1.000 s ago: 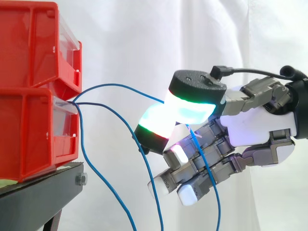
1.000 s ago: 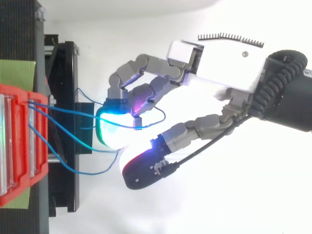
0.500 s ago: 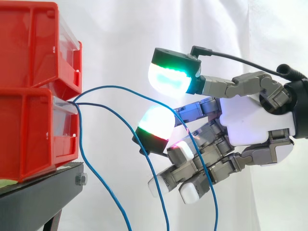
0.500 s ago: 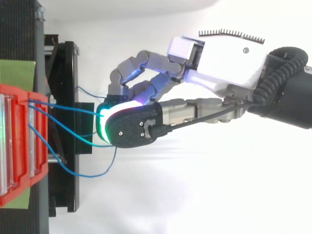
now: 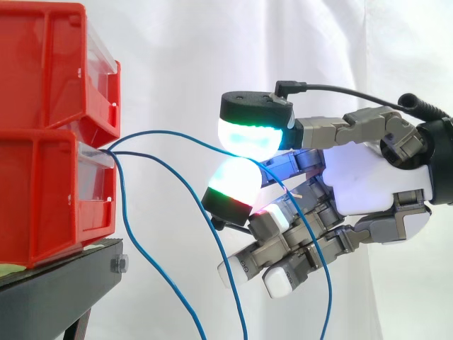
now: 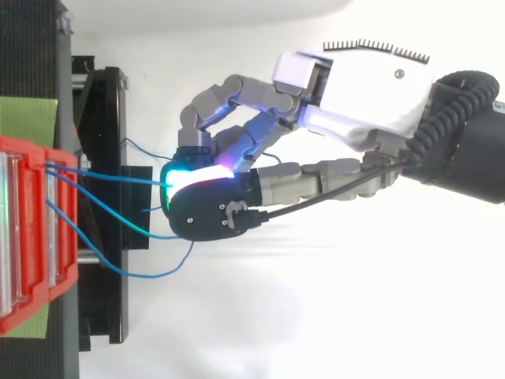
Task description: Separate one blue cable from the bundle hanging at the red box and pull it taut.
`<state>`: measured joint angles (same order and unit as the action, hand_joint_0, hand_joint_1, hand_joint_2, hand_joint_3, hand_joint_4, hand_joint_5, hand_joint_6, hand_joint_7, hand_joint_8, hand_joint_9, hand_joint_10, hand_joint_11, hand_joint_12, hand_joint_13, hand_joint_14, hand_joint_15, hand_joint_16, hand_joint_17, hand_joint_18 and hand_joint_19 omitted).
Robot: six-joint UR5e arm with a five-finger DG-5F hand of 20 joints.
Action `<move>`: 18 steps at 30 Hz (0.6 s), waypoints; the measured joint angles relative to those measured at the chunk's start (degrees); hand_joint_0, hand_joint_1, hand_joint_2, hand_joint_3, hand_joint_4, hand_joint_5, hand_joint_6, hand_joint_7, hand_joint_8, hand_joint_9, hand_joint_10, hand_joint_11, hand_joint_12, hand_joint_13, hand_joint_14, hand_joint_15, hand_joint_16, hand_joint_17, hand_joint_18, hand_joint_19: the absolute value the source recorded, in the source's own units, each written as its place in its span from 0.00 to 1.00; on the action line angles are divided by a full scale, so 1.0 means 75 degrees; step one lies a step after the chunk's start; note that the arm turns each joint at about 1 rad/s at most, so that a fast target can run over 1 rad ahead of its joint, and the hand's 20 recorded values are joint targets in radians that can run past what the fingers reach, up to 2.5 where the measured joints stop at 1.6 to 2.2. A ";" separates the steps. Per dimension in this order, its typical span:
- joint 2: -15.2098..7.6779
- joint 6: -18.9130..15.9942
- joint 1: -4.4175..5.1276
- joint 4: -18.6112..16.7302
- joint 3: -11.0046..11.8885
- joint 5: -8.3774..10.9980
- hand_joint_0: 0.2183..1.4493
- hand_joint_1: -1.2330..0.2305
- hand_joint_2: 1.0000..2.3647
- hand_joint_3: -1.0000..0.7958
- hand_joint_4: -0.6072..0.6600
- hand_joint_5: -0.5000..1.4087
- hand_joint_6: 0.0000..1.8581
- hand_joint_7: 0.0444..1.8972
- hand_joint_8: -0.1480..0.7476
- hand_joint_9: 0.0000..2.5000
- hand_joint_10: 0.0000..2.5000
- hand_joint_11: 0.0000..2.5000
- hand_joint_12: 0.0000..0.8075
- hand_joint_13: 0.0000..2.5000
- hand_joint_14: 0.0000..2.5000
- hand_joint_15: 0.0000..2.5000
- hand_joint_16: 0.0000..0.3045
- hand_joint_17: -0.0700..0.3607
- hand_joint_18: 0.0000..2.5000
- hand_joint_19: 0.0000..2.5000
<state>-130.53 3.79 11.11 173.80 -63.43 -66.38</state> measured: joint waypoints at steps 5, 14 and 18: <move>0.0000 0.0005 -0.0003 -0.0004 0.0000 0.0089 0.43 0.28 0.00 0.28 0.50 0.16 0.52 0.51 0.55 0.40 0.01 0.43 0.49 0.26 0.01 0.18 0.17 0.44 0.28 0.22; -0.0003 -0.0004 -0.0004 -0.0025 0.0000 0.0248 0.39 0.33 0.00 0.28 0.55 0.17 0.51 0.58 0.57 0.41 0.01 0.44 0.48 0.26 0.01 0.18 0.17 0.44 0.28 0.22; -0.0004 -0.0057 -0.0002 -0.0025 -0.0001 0.0286 0.39 0.34 0.00 0.28 0.53 0.17 0.51 0.59 0.56 0.41 0.01 0.44 0.48 0.26 0.01 0.18 0.17 0.43 0.28 0.22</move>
<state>-130.56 3.36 11.09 173.61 -63.44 -64.23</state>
